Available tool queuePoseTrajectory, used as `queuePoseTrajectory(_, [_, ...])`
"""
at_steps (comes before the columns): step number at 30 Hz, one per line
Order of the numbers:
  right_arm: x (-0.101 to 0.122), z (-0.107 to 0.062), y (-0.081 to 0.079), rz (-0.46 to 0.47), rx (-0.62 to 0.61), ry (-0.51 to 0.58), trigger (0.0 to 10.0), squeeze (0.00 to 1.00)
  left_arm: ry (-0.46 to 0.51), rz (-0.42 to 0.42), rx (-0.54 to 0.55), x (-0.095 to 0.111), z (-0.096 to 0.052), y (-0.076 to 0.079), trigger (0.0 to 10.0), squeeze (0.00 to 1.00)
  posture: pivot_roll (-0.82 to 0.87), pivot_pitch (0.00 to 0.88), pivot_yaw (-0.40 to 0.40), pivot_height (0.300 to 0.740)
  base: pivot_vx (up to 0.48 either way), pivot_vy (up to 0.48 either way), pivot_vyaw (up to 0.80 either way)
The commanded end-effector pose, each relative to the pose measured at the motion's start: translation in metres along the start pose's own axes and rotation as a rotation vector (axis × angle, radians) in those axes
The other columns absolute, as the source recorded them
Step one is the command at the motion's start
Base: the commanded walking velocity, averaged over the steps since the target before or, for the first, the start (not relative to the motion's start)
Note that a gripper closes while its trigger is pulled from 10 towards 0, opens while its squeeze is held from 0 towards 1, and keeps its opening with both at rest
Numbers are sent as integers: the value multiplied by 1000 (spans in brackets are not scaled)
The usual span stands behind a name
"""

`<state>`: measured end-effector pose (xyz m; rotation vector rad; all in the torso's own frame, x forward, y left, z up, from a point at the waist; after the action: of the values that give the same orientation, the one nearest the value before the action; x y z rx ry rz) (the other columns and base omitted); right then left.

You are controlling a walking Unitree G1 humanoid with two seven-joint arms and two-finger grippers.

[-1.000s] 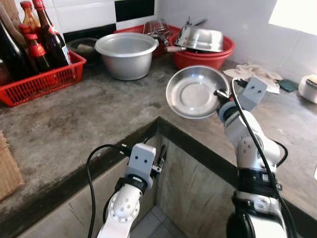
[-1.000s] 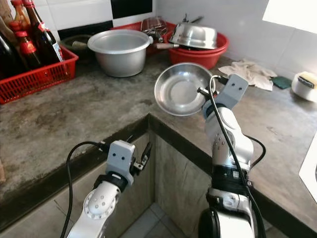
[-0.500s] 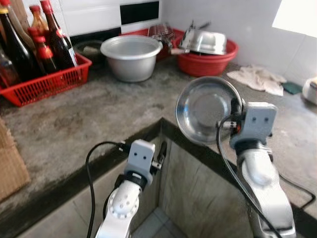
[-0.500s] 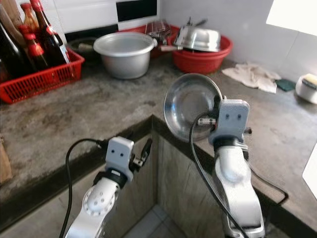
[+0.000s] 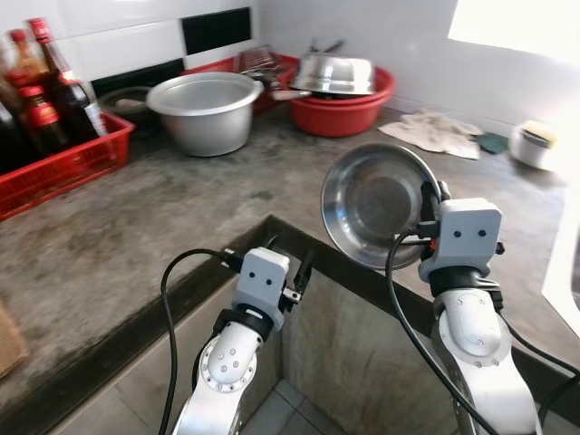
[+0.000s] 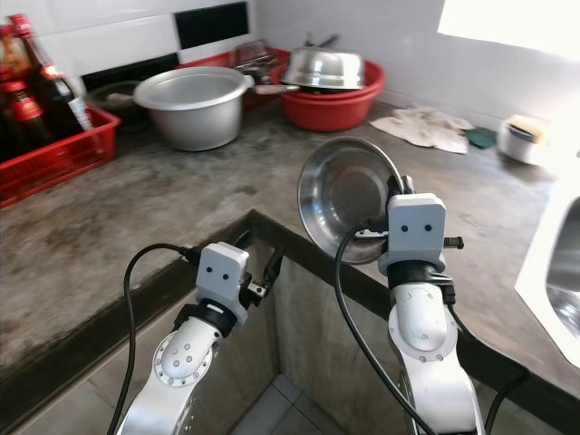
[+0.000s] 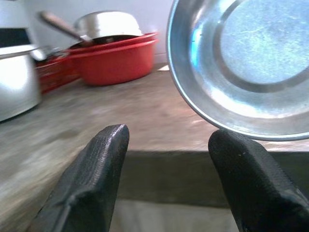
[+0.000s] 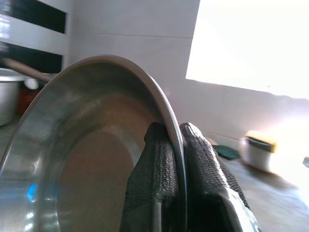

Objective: Kitchen organization

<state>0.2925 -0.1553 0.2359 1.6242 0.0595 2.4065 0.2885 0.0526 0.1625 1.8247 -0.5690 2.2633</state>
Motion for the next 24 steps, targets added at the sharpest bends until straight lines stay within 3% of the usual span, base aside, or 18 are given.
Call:
queuePoseTrajectory(1, [14, 4, 1, 6, -16, 59, 0, 0, -2, 5, -11, -2, 1, 2, 10000, 0, 145, 0, -24, 740, 0, -446, -800])
queuePoseTrajectory(5, [16, 6, 0, 7, -17, 67, 0, 0, -9, -20, -15, -3, 3, 3, 10000, 0, 145, 0, -24, 740, 0, -449, -200])
queuePoseTrajectory(8, [18, 7, -1, 9, -18, 73, 0, 0, -8, -18, -3, -3, 4, 0, 10000, 0, 147, 0, -22, 740, 0, 0, 0])
queuePoseTrajectory(14, [21, 9, -2, 9, -17, 77, 0, 0, 5, 40, -5, -1, 5, -3, 10000, 0, 149, 0, -26, 740, 0, -181, -800])
queuePoseTrajectory(17, [22, 11, -3, 11, -15, 83, 0, 0, -1, 22, 2, -3, 5, -5, 10000, 0, 147, 0, -25, 740, 167, -410, -800])
queuePoseTrajectory(24, [20, 13, -2, 6, -23, 72, 0, 0, -8, 5, 21, -4, 6, -6, 10000, 0, 150, 0, -31, 740, 76, 0, -800])
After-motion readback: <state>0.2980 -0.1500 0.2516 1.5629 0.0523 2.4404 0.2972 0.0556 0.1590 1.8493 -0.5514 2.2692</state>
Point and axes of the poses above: a point about 5 cm out from each wrist's last joint towards the gripper, its own z axis pointing out of the wrist towards the gripper, its own x axis along the axis of the wrist's last joint, y = z × x, the point moved 4 cm from there along z, pointing out of the wrist towards the gripper, and after that the axes turned 1 degree about -z, right-handed, at the moved point
